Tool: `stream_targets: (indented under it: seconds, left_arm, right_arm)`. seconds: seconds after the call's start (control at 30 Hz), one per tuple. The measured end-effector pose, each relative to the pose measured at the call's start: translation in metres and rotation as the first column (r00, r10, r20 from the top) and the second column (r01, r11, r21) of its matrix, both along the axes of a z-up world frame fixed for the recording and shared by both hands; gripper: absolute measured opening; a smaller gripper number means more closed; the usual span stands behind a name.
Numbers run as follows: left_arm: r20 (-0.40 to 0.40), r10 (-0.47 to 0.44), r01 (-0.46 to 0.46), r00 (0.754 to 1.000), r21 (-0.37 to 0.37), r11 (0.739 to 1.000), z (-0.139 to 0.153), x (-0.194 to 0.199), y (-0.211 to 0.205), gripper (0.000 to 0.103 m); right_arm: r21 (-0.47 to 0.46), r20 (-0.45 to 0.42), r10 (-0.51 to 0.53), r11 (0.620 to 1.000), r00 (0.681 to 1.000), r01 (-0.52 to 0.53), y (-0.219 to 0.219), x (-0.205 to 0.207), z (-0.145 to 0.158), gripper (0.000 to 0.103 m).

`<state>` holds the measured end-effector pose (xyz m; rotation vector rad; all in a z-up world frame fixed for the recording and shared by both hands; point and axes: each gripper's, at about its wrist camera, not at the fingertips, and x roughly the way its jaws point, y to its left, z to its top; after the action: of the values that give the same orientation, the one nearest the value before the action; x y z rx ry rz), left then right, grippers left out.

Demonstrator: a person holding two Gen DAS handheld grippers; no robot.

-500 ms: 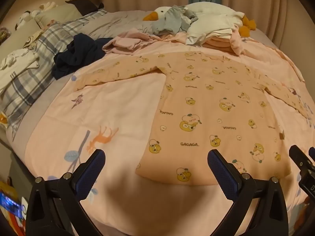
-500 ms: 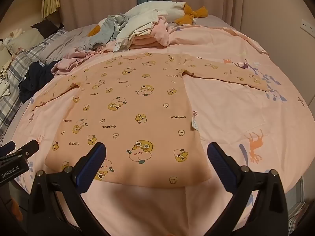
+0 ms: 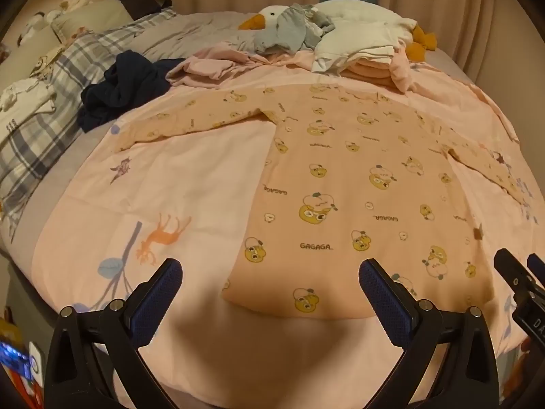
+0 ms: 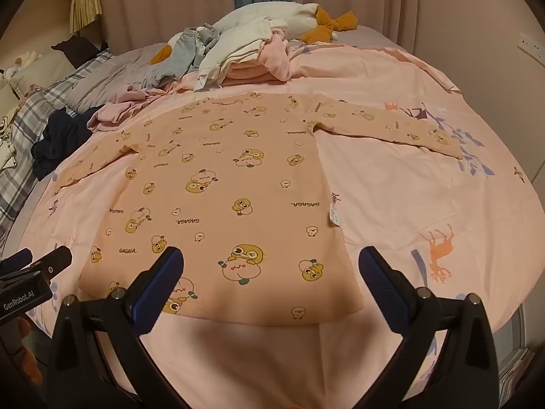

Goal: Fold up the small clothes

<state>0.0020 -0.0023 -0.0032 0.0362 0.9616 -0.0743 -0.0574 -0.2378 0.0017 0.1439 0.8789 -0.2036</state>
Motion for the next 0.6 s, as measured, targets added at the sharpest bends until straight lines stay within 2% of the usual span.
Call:
stream_targets:
  seconds: [0.6]
  left_arm:
    - [-0.003,0.007,-0.007,1.0,-0.007,1.0,-0.001,0.0,0.0037,0.103]
  right_arm:
    - [-0.001,-0.001,-0.003,1.0,1.0,0.003,-0.0025,-0.0011,0.0011,0.103]
